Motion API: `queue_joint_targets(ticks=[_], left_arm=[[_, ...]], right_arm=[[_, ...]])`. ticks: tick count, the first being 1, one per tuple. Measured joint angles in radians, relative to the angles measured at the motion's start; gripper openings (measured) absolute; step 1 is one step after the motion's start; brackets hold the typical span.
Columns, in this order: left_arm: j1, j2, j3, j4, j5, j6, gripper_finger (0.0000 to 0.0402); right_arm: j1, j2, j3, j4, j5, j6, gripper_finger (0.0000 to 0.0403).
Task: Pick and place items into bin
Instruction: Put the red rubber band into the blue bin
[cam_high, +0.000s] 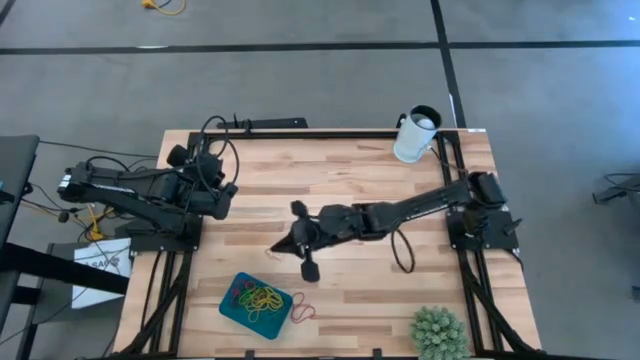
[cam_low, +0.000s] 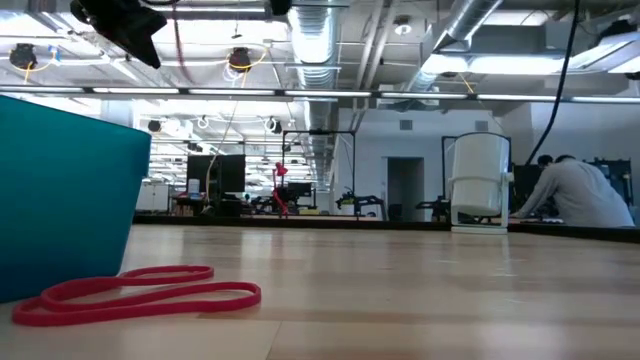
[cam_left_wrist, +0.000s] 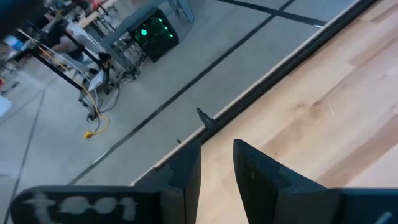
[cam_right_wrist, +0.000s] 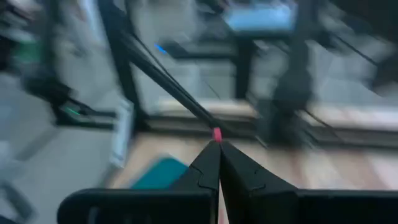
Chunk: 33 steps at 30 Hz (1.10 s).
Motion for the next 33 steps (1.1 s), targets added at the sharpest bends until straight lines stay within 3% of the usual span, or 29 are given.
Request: queue_joint_targets(ticks=[6, 12, 24, 33], left_arm=[[0.000, 0.000, 0.000, 0.000, -0.048, 0.000, 0.0085], [0.000, 0.000, 0.000, 0.000, -0.066, 0.000, 0.0085], [0.000, 0.000, 0.000, -0.008, -0.033, -0.009, 0.0085], [0.000, 0.000, 0.000, -0.008, 0.025, -0.018, 0.0085]], right_arm=[[-0.039, 0.106, 0.029, 0.156, -0.160, 0.014, 0.0000], [-0.027, 0.292, 0.198, 0.176, -0.260, 0.037, 0.0000], [0.021, 0.544, 0.482, 0.100, -0.270, 0.061, 0.0000], [0.013, 0.629, 0.534, 0.084, -0.265, 0.063, 0.0000]])
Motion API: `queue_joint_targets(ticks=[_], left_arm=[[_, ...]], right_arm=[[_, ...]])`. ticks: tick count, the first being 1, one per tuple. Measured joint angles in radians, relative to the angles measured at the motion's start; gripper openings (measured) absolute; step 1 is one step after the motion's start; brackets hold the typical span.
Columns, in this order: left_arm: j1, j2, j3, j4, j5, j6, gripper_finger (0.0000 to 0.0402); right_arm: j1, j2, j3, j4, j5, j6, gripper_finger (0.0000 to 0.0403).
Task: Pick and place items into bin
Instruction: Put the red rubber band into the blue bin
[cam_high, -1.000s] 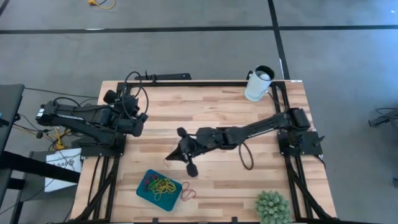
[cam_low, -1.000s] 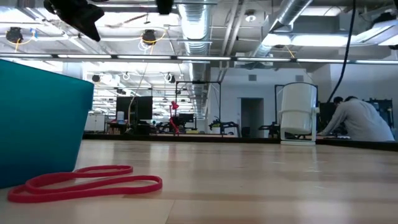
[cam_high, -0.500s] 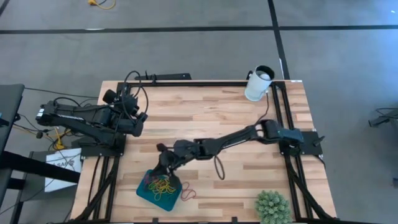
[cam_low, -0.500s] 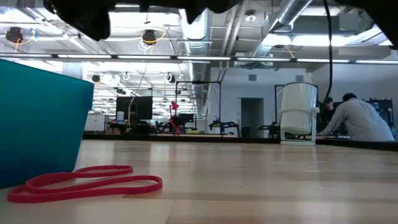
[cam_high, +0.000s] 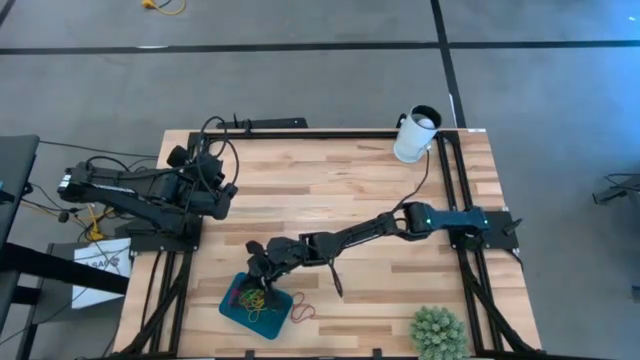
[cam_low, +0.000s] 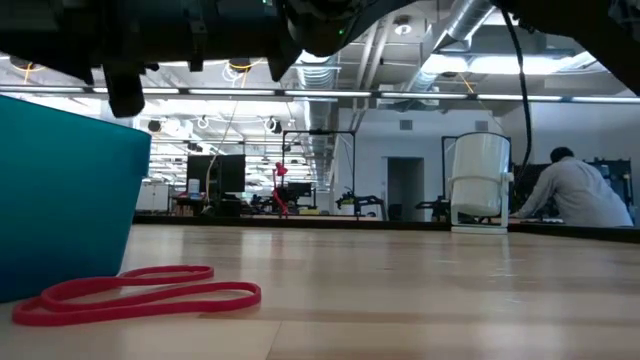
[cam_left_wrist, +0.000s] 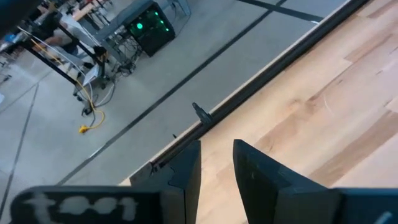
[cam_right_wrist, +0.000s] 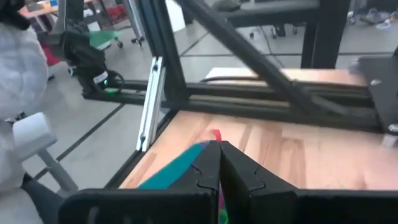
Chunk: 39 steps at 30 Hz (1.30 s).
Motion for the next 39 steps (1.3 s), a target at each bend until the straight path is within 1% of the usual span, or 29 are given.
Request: queue_joint_targets(ticks=[5, 15, 18, 22, 25, 27, 29, 31, 35, 39], left_arm=[[0.000, 0.000, 0.000, 0.000, 0.005, 0.000, 0.0085], [0.000, 0.000, 0.000, 0.000, 0.013, -0.001, 0.0085], [0.000, 0.000, 0.000, 0.000, 0.014, -0.001, 0.0085], [0.000, 0.000, 0.000, 0.000, 0.014, -0.001, 0.0085], [0.000, 0.000, 0.000, 0.000, 0.024, -0.001, 0.0085], [0.000, 0.000, 0.000, 0.001, 0.046, -0.001, 0.0085], [-0.003, 0.000, 0.000, 0.003, 0.086, 0.002, 0.0085], [-0.012, 0.000, 0.000, 0.027, 0.126, 0.031, 0.0085], [-0.044, 0.000, 0.000, 0.174, 0.227, 0.150, 0.0085], [-0.087, 0.013, 0.000, 0.391, 0.360, 0.294, 0.0085]], right_arm=[[-0.004, 0.006, 0.001, -0.007, -0.001, -0.001, 0.0014], [-0.003, 0.006, 0.001, -0.020, -0.001, -0.001, 0.0081], [-0.005, 0.003, 0.001, -0.039, -0.001, -0.001, 0.0091], [-0.013, -0.040, 0.000, -0.100, -0.003, -0.002, 0.0092], [-0.016, -0.091, 0.001, -0.218, -0.004, -0.037, 0.0092], [-0.015, -0.134, 0.000, -0.364, -0.002, -0.082, 0.0092], [-0.014, -0.184, 0.000, -0.496, -0.001, -0.111, 0.0092], [-0.016, -0.238, 0.000, -0.574, -0.001, -0.117, 0.0092], [-0.046, -0.369, 0.000, -0.711, 0.001, -0.141, 0.0092], [-0.088, -0.554, 0.000, -0.872, 0.017, -0.182, 0.0092]])
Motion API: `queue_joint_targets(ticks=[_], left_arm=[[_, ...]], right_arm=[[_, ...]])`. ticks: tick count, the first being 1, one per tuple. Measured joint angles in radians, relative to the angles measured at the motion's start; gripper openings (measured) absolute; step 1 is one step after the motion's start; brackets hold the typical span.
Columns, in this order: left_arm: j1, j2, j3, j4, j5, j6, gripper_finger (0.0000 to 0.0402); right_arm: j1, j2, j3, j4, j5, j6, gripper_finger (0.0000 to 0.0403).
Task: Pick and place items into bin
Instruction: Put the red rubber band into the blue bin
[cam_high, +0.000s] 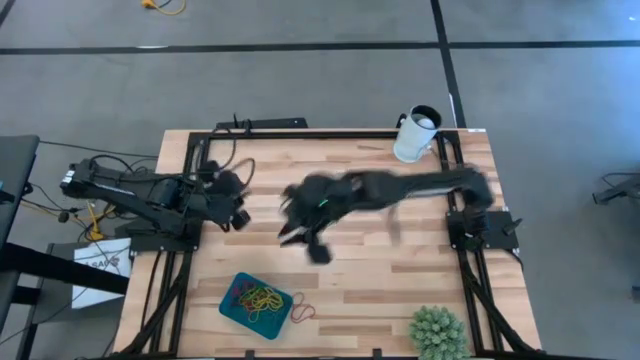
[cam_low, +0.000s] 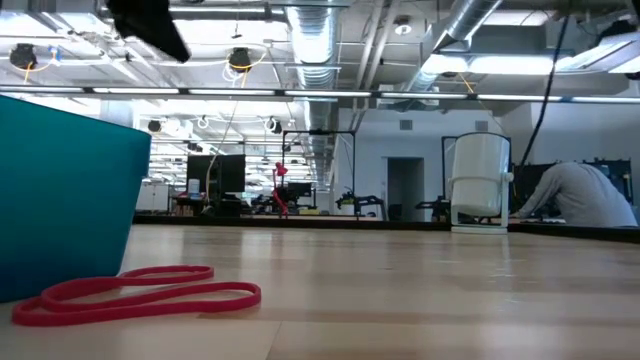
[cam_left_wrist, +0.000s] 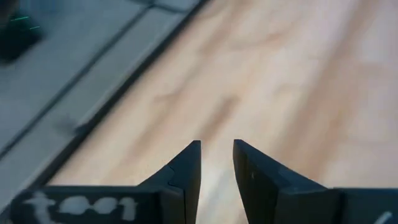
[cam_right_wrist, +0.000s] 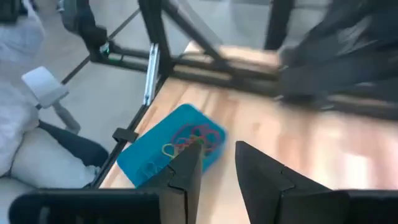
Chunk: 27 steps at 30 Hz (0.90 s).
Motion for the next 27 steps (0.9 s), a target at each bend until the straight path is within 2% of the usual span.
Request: queue_joint_targets(ticks=[5, 8, 11, 14, 16, 20, 27], left_arm=[[-0.054, 0.081, 0.000, 0.240, 0.194, 0.142, 0.0085], [-0.092, 0.198, 0.000, 0.364, 0.312, 0.235, 0.0085], [-0.126, 0.359, 0.000, 0.529, 0.425, 0.351, 0.0085], [-0.142, 0.511, 0.002, 0.675, 0.545, 0.469, 0.0085], [-0.144, 0.599, 0.024, 0.691, 0.609, 0.487, 0.0085], [-0.143, 0.731, 0.070, 0.690, 0.652, 0.472, 0.0085], [-0.145, 0.836, 0.129, 0.740, 0.852, 0.497, 0.0085]], right_arm=[[-0.015, -0.230, 0.002, -0.213, 0.143, -0.041, 0.0092], [-0.010, -0.318, 0.002, -0.267, 0.200, -0.049, 0.0092], [0.000, -0.367, 0.001, -0.289, 0.204, -0.049, 0.0092], [0.001, -0.383, 0.001, -0.301, 0.202, -0.048, 0.0092], [-0.003, -0.382, 0.000, -0.303, 0.204, -0.034, 0.0092], [-0.018, -0.361, 0.000, -0.311, 0.216, -0.004, 0.0092], [-0.051, -0.300, 0.000, -0.312, 0.215, -0.004, 0.0092]])
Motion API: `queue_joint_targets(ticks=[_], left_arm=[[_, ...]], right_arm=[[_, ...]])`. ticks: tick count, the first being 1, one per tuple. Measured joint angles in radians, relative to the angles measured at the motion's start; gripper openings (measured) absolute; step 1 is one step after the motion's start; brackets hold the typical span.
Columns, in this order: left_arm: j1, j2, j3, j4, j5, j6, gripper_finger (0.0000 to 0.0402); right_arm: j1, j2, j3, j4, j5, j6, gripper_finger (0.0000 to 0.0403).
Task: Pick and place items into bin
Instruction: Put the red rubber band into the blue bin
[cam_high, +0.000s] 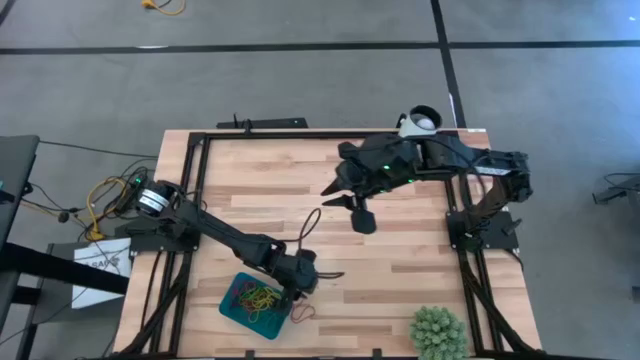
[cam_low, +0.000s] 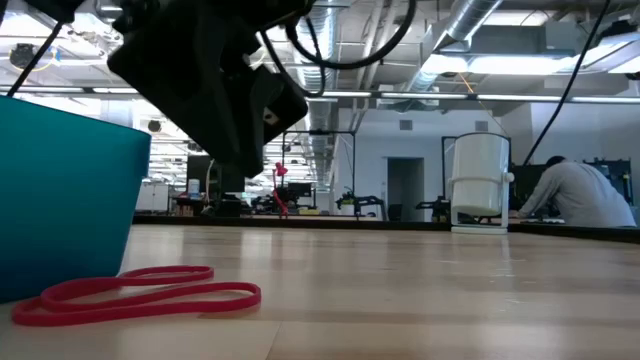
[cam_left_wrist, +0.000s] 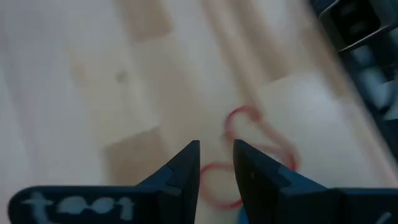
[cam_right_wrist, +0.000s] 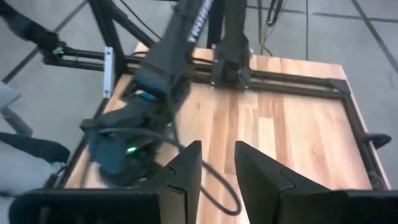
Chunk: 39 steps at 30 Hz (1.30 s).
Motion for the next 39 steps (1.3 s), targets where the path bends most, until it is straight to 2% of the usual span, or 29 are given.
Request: queue_joint_targets(ticks=[2, 8, 10, 14, 17, 20, 22, 24, 26, 28, 31, 33, 36, 39], left_arm=[[-0.004, 0.005, 0.010, 0.010, 0.028, 0.003, 0.0085], [-0.015, 0.005, 0.013, -0.010, 0.012, 0.025, 0.0085], [-0.016, 0.005, 0.013, -0.033, -0.027, 0.028, 0.0085], [-0.016, -0.028, 0.013, -0.154, -0.155, 0.068, 0.0085], [-0.015, -0.107, 0.013, -0.295, -0.258, 0.067, 0.0085], [-0.015, -0.237, 0.011, -0.398, -0.384, 0.031, 0.0085], [-0.015, -0.348, -0.007, -0.407, -0.451, 0.012, 0.0085], [-0.014, -0.461, -0.042, -0.398, -0.493, -0.001, 0.0085], [-0.014, -0.569, -0.092, -0.378, -0.519, -0.020, 0.0085], [-0.014, -0.673, -0.159, -0.341, -0.533, -0.044, 0.0085], [-0.014, -0.809, -0.283, -0.248, -0.534, -0.053, 0.0085], [-0.010, -0.876, -0.357, -0.140, -0.552, -0.039, 0.0085], [-0.001, -0.948, -0.446, -0.005, -0.584, -0.030, 0.0085], [0.001, -0.984, -0.503, 0.060, -0.590, -0.031, 0.0085]], right_arm=[[-0.012, 0.015, -0.001, -0.006, 0.000, 0.000, 0.0092], [-0.030, 0.047, -0.002, -0.020, 0.000, 0.016, 0.0092], [-0.025, 0.060, 0.001, -0.026, -0.007, 0.044, 0.0092], [0.011, 0.059, -0.001, -0.187, -0.010, 0.097, 0.0092], [0.062, 0.032, -0.002, -0.290, 0.089, 0.176, 0.0092], [0.126, -0.028, -0.001, -0.333, 0.203, 0.217, 0.0092], [0.182, -0.066, -0.007, -0.330, 0.319, 0.233, 0.0092], [0.254, -0.127, -0.084, -0.301, 0.462, 0.243, 0.0092], [0.318, -0.204, -0.229, -0.198, 0.567, 0.265, 0.0092], [0.374, -0.299, -0.441, -0.081, 0.581, 0.289, 0.0092], [0.414, -0.417, -0.778, 0.263, 0.576, 0.286, 0.0092], [0.409, -0.468, -0.982, 0.568, 0.575, 0.268, 0.0092], [0.376, -0.459, -1.215, 1.048, 0.550, 0.231, 0.0092], [0.342, -0.352, -1.334, 1.347, 0.445, 0.229, 0.0092]])
